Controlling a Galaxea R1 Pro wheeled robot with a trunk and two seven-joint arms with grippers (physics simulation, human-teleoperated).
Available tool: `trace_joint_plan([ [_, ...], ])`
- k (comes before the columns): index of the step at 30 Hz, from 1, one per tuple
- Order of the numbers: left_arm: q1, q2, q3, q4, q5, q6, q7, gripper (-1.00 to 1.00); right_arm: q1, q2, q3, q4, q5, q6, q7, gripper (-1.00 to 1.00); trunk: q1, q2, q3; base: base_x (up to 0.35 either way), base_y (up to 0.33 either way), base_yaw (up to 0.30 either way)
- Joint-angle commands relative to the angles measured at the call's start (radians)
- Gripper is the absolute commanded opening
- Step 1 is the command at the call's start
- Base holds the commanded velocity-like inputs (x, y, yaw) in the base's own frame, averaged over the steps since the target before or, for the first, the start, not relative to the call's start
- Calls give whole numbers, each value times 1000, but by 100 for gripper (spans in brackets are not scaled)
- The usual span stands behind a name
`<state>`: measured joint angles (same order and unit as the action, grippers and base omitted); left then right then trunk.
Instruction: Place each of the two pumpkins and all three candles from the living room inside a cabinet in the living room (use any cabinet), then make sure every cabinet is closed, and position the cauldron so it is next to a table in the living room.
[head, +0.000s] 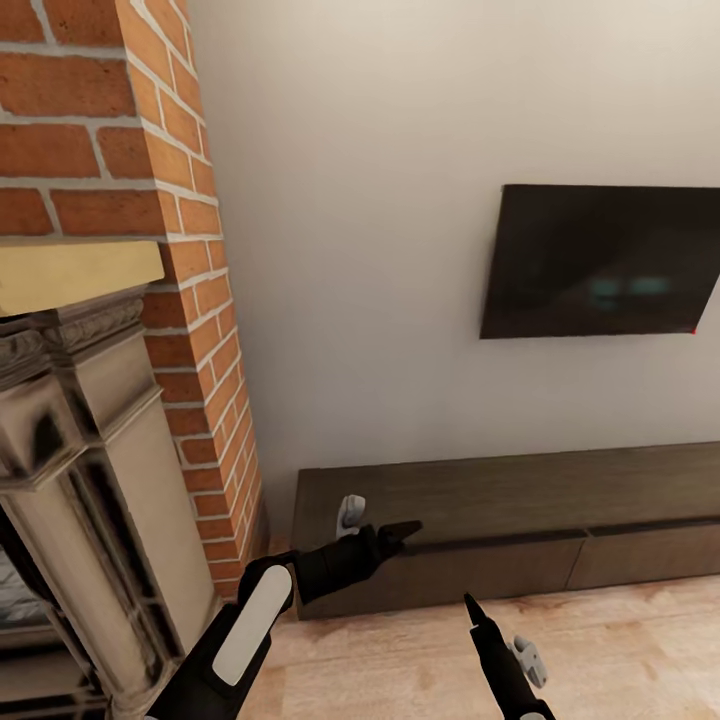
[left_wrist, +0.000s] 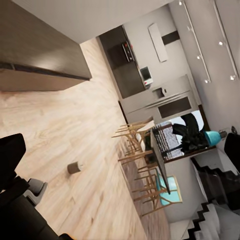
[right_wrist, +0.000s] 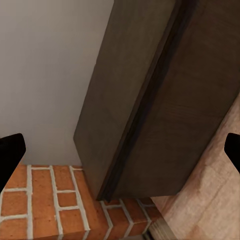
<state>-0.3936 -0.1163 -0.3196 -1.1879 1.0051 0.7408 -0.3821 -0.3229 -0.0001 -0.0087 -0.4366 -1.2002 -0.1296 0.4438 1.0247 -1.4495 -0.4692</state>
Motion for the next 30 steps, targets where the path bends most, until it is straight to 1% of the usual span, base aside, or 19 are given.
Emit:
trace_joint_plan([
  [1, -1, 0, 1, 0, 3, 5, -1, 100, -1, 0, 0, 2, -6, 0, 6, 100, 0, -1, -1, 132, 1, 0],
  [14, -1, 0, 2, -11, 3, 5, 1, 100, -1, -1, 0, 20, -7, 3, 7, 100, 0, -1, -1, 18, 0, 0],
  [18, 1, 0, 1, -32, 3, 5, 2, 100, -1, -1, 0, 21, -7, 5, 7, 100, 0, -1, -1, 0, 0, 0],
  [24, 1, 0, 0, -40, 4, 7, 2, 100, -1, -1, 0, 21, -7, 5, 7, 100, 0, -1, -1, 0, 0, 0],
  [26, 1, 0, -6, -45, 4, 8, 2, 100, -1, -1, 0, 21, -7, 5, 7, 100, 4, -8, -4, 0, 0, 0],
  [30, 1, -1, -34, -61, 8, 9, 2, 100, -1, -2, -1, 21, -7, 6, 9, 100, 19, -36, -17, 0, 0, 0],
])
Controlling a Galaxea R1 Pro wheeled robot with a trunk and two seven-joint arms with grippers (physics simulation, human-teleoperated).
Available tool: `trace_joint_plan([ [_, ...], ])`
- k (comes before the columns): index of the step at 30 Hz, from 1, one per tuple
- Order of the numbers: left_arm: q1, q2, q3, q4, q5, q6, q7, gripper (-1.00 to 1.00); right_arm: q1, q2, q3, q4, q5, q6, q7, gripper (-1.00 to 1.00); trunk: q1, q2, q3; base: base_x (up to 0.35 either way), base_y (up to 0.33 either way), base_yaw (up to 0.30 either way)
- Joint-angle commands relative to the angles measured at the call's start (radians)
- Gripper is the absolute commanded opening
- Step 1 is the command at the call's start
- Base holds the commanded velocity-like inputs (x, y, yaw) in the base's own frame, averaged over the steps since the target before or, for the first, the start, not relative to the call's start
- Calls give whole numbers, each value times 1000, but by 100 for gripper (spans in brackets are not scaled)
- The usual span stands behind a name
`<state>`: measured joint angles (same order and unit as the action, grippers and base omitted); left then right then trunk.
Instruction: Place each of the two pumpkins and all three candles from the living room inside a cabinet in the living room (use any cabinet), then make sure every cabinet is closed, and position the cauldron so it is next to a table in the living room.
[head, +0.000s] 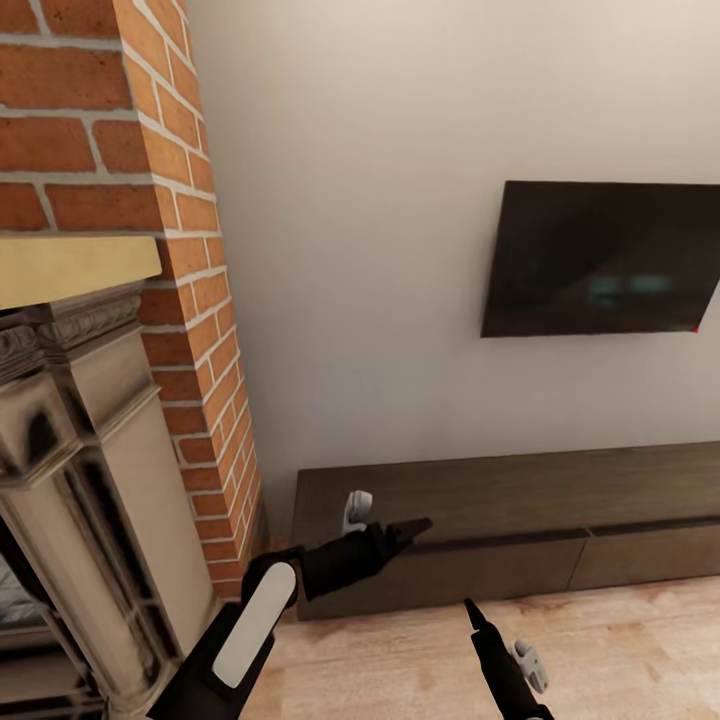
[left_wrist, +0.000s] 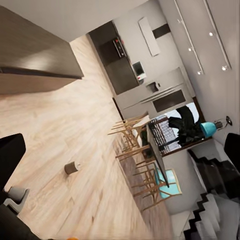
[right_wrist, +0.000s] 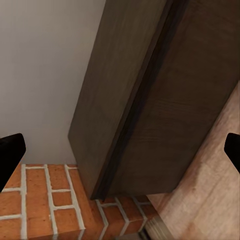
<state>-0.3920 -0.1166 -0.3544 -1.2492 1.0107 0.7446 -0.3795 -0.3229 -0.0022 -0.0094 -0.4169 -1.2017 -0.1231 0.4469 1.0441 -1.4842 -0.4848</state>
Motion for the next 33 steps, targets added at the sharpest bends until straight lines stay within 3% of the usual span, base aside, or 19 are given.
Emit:
trace_joint_plan([
  [1, -1, -1, -10, -3, 10, 5, -1, 100, -1, -1, -1, 1, -6, 0, 7, 100, 4, -8, -4, 0, 0, 0],
  [7, -1, 1, -89, -61, 86, 8, 3, 100, -1, -6, 0, 1, -34, 23, 18, 100, 27, -50, -23, 0, 0, 0],
  [11, 0, 3, -135, -126, 108, 10, 6, 100, -1, -7, 0, 1, -71, 64, 23, 100, 42, -78, -36, 0, 0, 0],
  [17, 1, 7, -166, -182, 128, 12, 5, 100, -1, -7, 0, 1, -82, 79, 27, 100, 65, -120, -54, 0, 0, 0],
  [22, 1, 10, -172, -196, 133, 13, 0, 100, -1, -11, 0, 2, -84, 81, 64, 100, 84, -155, -70, 0, 0, 0],
  [27, 1, 18, -172, -201, 134, 15, -2, 100, -1, -37, -1, 3, -89, 134, 132, 100, 104, -190, -86, 0, 0, 0],
  [33, 1, 24, -170, -208, 134, 15, -2, 100, -1, -49, -1, 2, -133, 178, 149, 100, 127, -232, -105, 0, 0, 0],
])
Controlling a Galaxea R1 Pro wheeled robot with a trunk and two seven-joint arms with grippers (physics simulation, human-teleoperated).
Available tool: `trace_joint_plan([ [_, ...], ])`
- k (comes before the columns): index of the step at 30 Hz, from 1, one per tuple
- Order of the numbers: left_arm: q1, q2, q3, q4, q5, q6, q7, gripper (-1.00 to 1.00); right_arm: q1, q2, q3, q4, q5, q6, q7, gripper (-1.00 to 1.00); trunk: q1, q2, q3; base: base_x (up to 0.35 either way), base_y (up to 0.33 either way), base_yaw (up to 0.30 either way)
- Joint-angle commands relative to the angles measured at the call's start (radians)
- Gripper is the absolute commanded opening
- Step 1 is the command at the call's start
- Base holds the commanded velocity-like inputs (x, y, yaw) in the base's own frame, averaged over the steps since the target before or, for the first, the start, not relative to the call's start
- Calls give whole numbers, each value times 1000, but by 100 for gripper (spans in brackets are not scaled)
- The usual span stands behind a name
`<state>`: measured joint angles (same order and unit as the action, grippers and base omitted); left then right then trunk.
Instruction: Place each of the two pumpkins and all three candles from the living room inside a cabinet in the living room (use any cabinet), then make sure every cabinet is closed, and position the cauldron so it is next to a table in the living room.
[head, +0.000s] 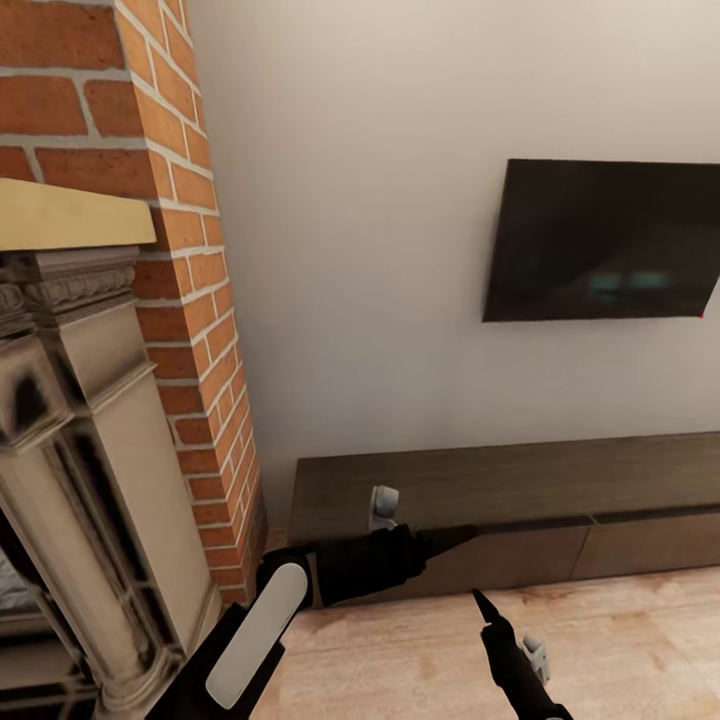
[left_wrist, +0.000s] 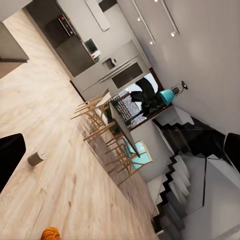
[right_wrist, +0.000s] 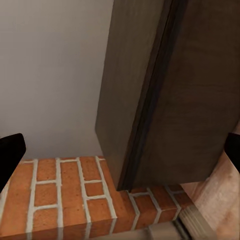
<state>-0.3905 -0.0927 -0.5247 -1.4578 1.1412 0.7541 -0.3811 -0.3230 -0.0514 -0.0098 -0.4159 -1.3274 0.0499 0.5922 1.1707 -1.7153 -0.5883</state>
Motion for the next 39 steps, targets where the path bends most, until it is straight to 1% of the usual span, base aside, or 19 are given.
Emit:
trace_joint_plan([
  [1, -1, 0, 2, 0, 3, 5, -1, 100, -1, -1, -1, 0, -11, 7, 6, 100, 4, -8, -4, 0, 0, 0],
  [3, -1, 0, 2, -1, 3, 5, -1, 100, -1, -2, -1, 0, -16, 9, 17, 100, 12, -22, -10, 0, 0, 0],
  [6, -1, 0, 2, -1, 3, 6, 0, 100, -1, -4, -1, 0, -18, 11, 53, 100, 23, -43, -20, 0, 0, 0],
  [7, -1, 0, 2, -1, 3, 6, 0, 100, -1, -8, -1, 0, -20, 12, 77, 100, 27, -50, -23, 0, 0, 0],
  [11, -1, 0, 2, -1, 3, 7, 1, 100, -1, -20, -2, 0, -22, 14, 107, 100, 42, -78, -36, 0, 0, 0],
  [14, -1, 0, 2, -1, 3, 7, 1, 100, -1, -24, -2, 0, -29, 14, 116, 100, 54, -99, -45, 0, 0, 0],
  [18, -1, 0, 0, -1, 3, 7, 1, 100, -1, -30, -1, -1, -66, 17, 134, 100, 69, -127, -57, 0, 0, 0],
  [21, -1, -1, -2, -1, 3, 7, 1, 100, -1, -37, -1, -1, -76, 17, 157, 100, 81, -148, -67, 0, 0, 0],
  [24, -1, -1, -3, -1, 3, 7, 1, 100, -1, -42, -1, -1, -80, 18, 172, 100, 92, -169, -76, 0, 0, 0],
  [31, -1, -1, -2, -1, 3, 7, 1, 100, -1, -44, -1, -1, -81, 18, 199, 100, 119, -218, -98, 0, 0, 0],
  [39, -1, 1, -3, -1, 3, 7, 1, 100, -1, -44, -1, -2, -81, 18, 207, 100, 150, -274, -123, 0, 0, 0],
])
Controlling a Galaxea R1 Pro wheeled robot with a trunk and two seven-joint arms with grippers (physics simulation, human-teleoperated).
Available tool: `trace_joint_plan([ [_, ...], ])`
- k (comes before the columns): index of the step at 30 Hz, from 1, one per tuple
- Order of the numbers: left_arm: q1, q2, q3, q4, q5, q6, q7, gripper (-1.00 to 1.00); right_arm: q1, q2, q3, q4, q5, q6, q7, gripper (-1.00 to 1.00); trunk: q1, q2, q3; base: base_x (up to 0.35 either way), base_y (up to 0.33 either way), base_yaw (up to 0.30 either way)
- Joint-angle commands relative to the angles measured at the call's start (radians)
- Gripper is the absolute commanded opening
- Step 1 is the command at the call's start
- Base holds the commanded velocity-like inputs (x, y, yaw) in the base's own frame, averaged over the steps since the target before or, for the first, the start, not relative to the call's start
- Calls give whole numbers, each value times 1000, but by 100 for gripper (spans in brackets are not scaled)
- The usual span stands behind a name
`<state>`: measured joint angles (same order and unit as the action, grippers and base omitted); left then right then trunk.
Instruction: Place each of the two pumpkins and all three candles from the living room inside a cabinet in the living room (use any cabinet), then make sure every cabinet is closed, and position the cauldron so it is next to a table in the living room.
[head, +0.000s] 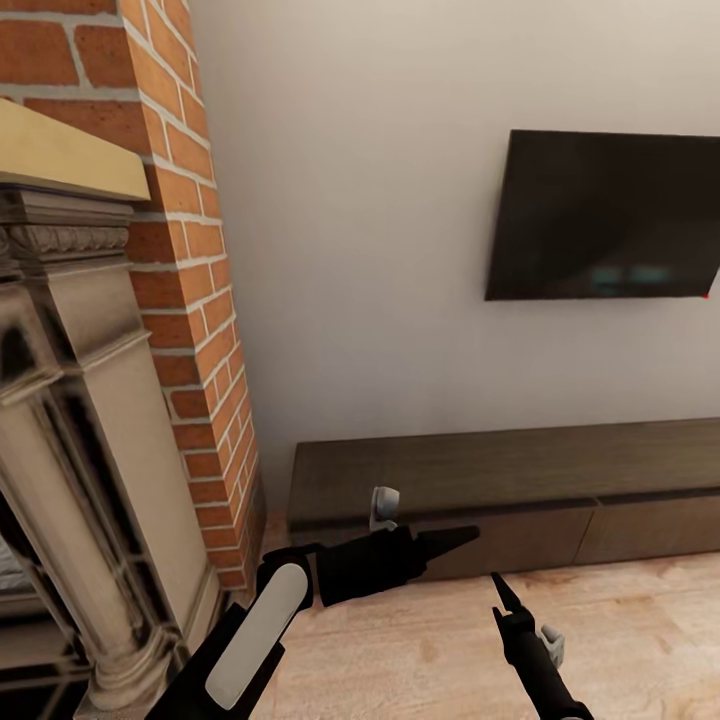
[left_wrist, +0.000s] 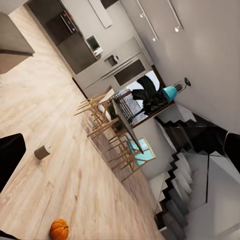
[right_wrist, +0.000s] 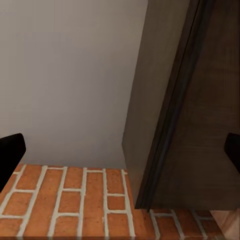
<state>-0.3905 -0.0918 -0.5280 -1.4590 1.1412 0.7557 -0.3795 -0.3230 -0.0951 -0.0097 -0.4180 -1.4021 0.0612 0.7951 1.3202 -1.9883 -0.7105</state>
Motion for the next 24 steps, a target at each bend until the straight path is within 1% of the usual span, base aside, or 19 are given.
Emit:
trace_joint_plan([
  [1, -1, 0, 0, 0, 3, 5, -1, 100, -1, 0, -1, 1, -6, 6, 4, 100, 4, -8, -4, 0, 0, 0],
  [21, -1, -2, -1, 0, 3, 5, -1, 100, -1, 0, 0, 1, -5, 6, 5, 100, 80, -148, -67, 0, 0, 0],
  [24, -1, -2, -2, 0, 3, 5, -1, 100, -1, 0, 0, 0, 2, 3, -3, 100, 92, -169, -76, 0, 0, 0],
])
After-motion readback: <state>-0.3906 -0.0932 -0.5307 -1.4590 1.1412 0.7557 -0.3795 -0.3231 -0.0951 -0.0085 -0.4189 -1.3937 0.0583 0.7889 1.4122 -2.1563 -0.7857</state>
